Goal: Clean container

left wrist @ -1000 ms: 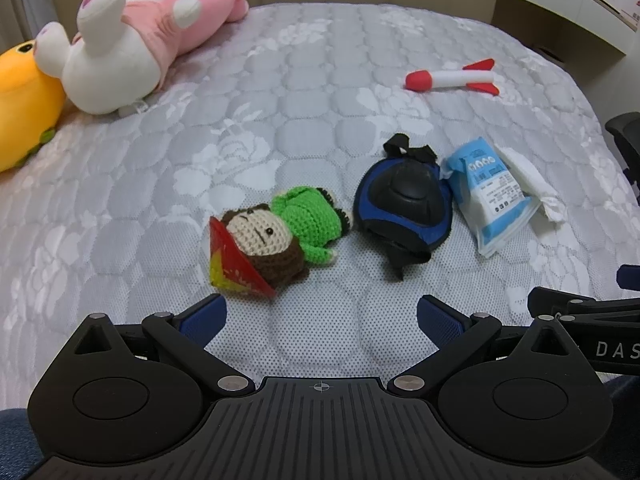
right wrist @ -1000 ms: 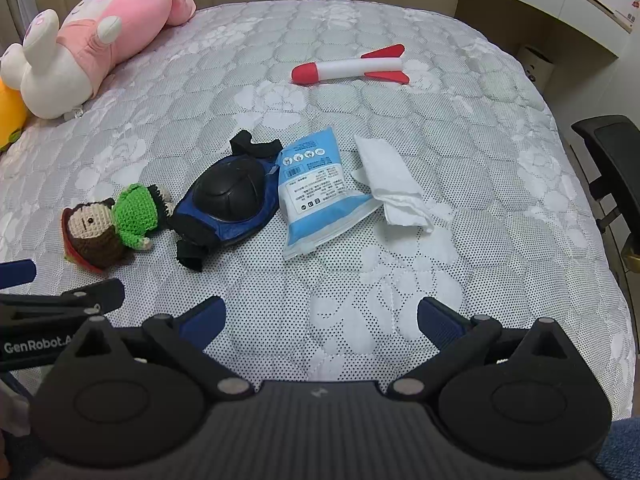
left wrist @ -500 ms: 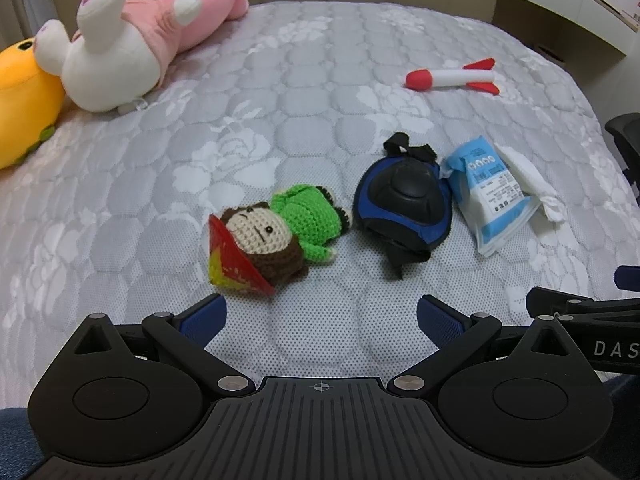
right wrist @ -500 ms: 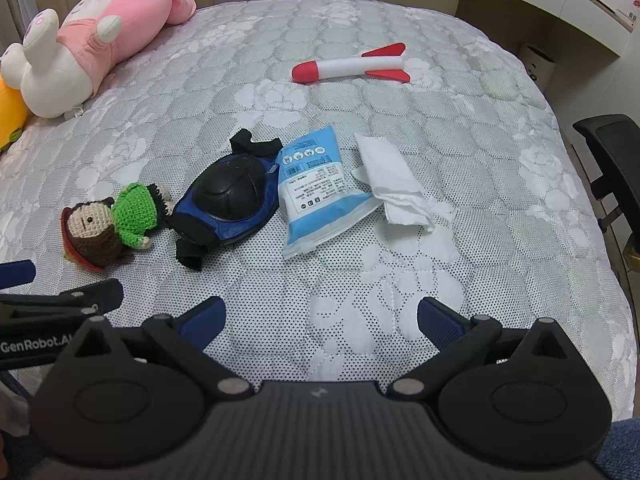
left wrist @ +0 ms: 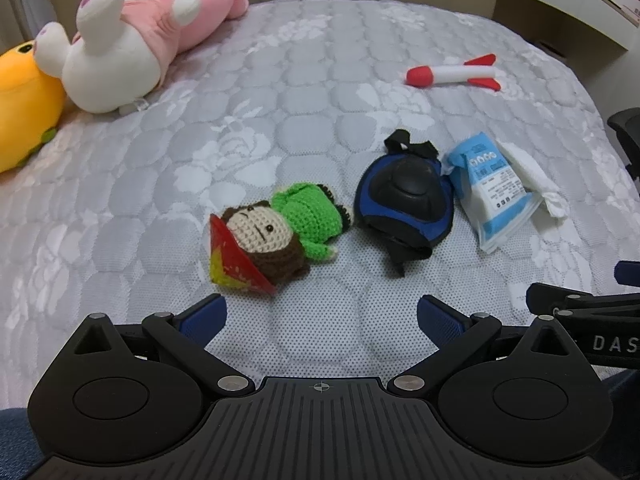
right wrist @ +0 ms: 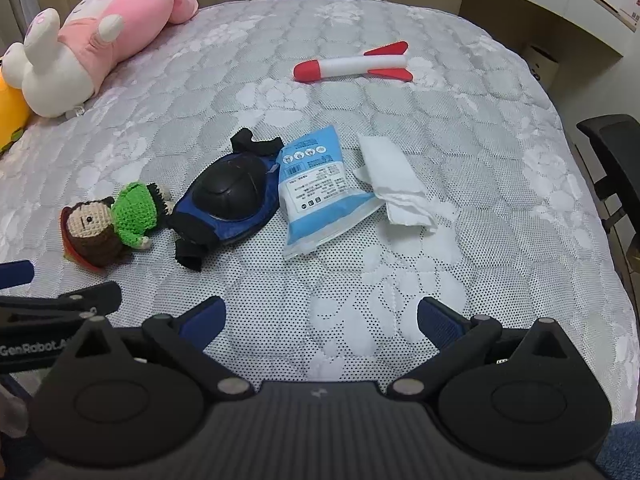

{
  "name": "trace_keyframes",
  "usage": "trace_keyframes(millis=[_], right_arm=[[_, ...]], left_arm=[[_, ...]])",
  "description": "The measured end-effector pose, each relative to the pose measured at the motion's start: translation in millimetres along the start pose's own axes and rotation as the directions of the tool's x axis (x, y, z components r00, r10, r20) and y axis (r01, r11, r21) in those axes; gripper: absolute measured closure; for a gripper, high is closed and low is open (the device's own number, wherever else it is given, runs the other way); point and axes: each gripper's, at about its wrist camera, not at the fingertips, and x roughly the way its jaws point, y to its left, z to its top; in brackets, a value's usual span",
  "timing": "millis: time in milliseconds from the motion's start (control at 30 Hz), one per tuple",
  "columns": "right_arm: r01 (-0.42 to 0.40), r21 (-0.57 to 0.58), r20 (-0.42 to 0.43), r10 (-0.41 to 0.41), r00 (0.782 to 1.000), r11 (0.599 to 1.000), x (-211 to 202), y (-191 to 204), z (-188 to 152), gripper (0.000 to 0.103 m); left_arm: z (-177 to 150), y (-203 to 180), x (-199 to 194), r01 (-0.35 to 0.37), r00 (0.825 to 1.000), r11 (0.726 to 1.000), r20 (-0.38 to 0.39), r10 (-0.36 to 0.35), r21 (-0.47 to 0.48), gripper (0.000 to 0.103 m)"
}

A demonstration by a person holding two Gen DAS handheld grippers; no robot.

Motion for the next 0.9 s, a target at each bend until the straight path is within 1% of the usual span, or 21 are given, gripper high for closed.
trace_keyframes(millis=[67, 167, 300, 400, 467, 567, 667, 733, 767, 867, 900], right_arm=[[-0.001, 0.001, -0.001, 0.001, 1.000, 1.000, 1.3, -0.8, 0.3, 0.000], [-0.004, -0.007, 0.006, 0.004, 1.000, 1.000, 1.5, -0.5, 0.8, 0.000], [-0.011, -0.035, 0.038, 0.012, 0.999, 0.999, -2.3, 1.4, 0.2, 0.000], [-0.022, -0.050, 0.050, 0.025, 0.998, 0.998, -0.8, 2.1, 3.8, 0.000], [-0.035, -0.062, 0.038, 0.037, 0.999, 0.997, 3.0, 0.9, 8.5, 0.000], [-0.011, -0.142, 0.027, 0.015, 1.000, 0.990, 12.9, 0.4, 20.7, 0.000], [0.011, -0.221, 0.017, -0.007, 1.000, 0.975, 22.9, -0.2, 32.9, 0.000], [0.025, -0.273, 0.012, -0.023, 1.000, 0.962, 29.5, -0.5, 41.0, 0.000], [0.026, -0.280, 0.004, -0.026, 1.000, 0.960, 33.8, -2.6, 44.5, 0.000], [0.000, -0.191, -0.045, -0.009, 0.999, 0.982, 52.2, -19.7, 51.2, 0.000], [-0.008, -0.161, -0.062, -0.002, 0.998, 0.987, 58.4, -25.3, 53.5, 0.000]], left_arm=[[0.0, 1.0, -3.2, 0.012, 1.000, 1.000, 0.005, -0.012, -0.007, 0.000], [0.8, 4.9, -6.9, 0.062, 0.998, 0.998, 0.003, -0.062, -0.023, 0.000], [4.8, 19.8, -13.4, 0.157, 0.988, 0.980, 0.007, -0.157, -0.121, 0.000], [16.6, 16.6, -34.8, 0.190, 0.982, 0.973, 0.021, -0.189, -0.133, 0.000], [25.0, 13.6, -50.0, 0.211, 0.978, 0.968, 0.030, -0.209, -0.136, 0.000], [37.6, 9.0, -72.9, 0.241, 0.971, 0.960, 0.044, -0.237, -0.141, 0.000], [53.1, -1.8, -93.0, 0.263, 0.965, 0.952, 0.036, -0.261, -0.158, 0.000], [66.1, -6.6, -103.6, 0.300, 0.954, 0.934, 0.034, -0.299, -0.192, 0.000], [72.1, -6.9, -106.0, 0.320, 0.947, 0.924, 0.030, -0.321, -0.208, 0.000], [89.2, -7.8, -108.4, 0.336, 0.940, 0.907, 0.031, -0.340, -0.255, 0.000], [94.5, -8.8, -108.2, 0.321, 0.945, 0.909, 0.034, -0.324, -0.267, 0.000]])
